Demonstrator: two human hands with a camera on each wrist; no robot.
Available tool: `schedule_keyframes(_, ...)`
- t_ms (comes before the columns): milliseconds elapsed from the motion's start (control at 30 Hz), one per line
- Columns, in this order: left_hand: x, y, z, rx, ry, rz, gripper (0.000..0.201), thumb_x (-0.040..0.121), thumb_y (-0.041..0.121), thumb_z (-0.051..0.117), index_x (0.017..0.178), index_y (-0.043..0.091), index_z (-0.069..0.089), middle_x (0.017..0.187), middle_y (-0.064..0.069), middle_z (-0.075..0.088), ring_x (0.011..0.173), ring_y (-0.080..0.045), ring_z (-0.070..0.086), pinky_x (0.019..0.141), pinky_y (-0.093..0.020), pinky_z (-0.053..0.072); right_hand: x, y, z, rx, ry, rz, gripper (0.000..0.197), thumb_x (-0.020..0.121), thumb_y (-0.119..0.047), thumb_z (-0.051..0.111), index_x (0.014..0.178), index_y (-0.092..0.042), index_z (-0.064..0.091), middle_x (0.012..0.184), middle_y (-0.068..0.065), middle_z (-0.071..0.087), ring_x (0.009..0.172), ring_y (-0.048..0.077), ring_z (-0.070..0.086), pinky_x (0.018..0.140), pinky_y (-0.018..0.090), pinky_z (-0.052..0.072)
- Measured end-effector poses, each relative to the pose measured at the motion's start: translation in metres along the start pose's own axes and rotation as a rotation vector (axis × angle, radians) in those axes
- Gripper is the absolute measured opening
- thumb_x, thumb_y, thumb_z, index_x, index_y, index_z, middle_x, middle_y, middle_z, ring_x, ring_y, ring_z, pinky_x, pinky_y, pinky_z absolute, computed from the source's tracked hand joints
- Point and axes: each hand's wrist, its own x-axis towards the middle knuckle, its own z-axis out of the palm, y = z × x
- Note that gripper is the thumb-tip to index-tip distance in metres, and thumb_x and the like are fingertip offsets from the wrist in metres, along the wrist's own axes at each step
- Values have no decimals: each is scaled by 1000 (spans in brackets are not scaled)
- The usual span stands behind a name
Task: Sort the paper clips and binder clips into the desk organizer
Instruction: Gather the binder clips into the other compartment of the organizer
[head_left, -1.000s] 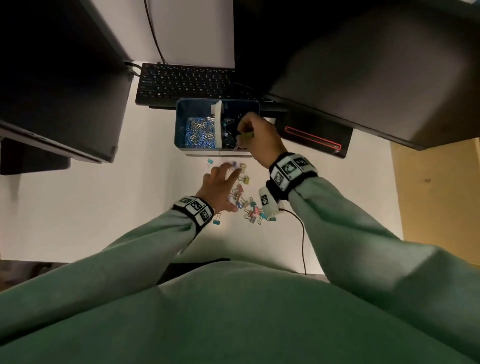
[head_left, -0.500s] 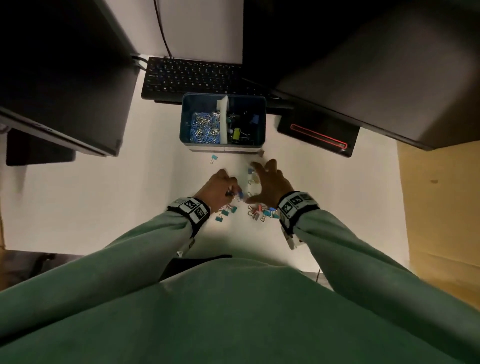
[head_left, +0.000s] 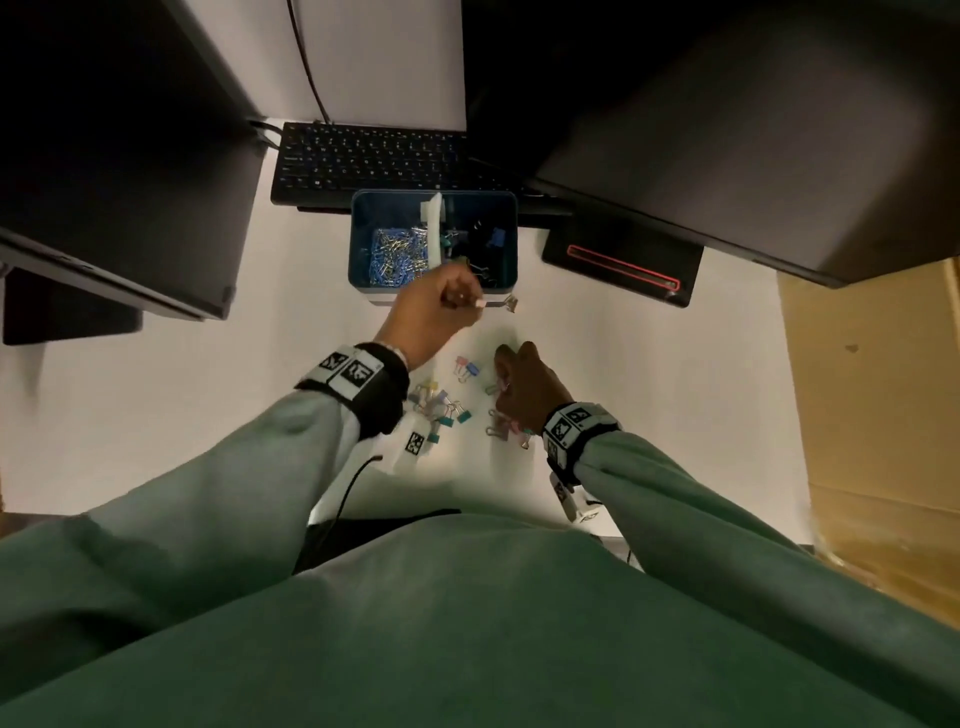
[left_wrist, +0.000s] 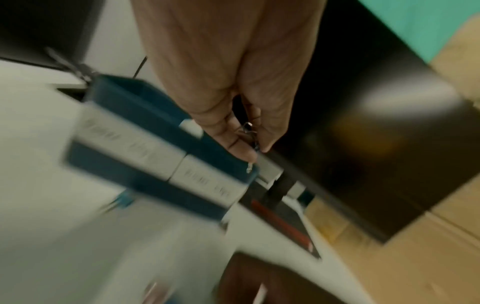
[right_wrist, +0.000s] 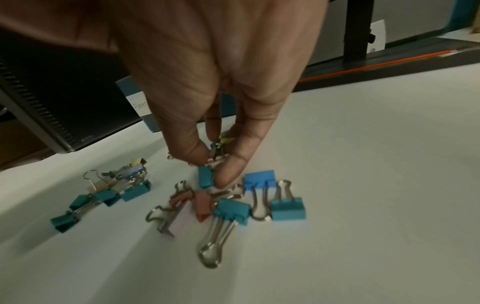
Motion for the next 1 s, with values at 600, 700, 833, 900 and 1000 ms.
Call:
schedule_keyframes(600,-14,-88,0,782,-351,-63,116,67,60,75,152,16,10,159,-11,5,145,-28,10,116,-41,18,56,-67,-106,256,372,-141,16,83,-8,68,97,-11,62,107,9,47,74,6,48,71,6,43)
schedule_keyframes(700,-19,-96,9,917,-427,18,122,61,55,80,151,13,9,157,-10,5,141,-31,13,111,-45,25,47,-71,-105,126,334,-235,12,86,-10,63,98,-12,61,108,10,49,84,21,57,81,37,51)
schedule_keyframes(833,-45,-108,21,901,-411,69,120,58,50,83,150,22,11,150,-10,15,129,-31,26,102,-46,38,2,-47,-91,52,336,-230,29,85,-23,68,108,-15,52,112,6,47,83,21,59,75,38,53)
schedule_keyframes(900,-54,-114,27,791,-372,92,112,60,43,84,148,28,17,143,-9,20,119,-31,34,95,-45,46,-26,-17,-68,-38,89,-20,69,78,-35,77,132,-19,36,131,14,38,92,31,63,79,39,54)
schedule_keyframes(1000,-57,-113,34,621,-344,69,83,73,27,78,143,25,34,137,-11,24,116,-31,38,96,-44,47,-52,19,-24,-115,-198,182,118,67,-40,85,150,-28,1,148,27,10,107,43,59,90,41,50)
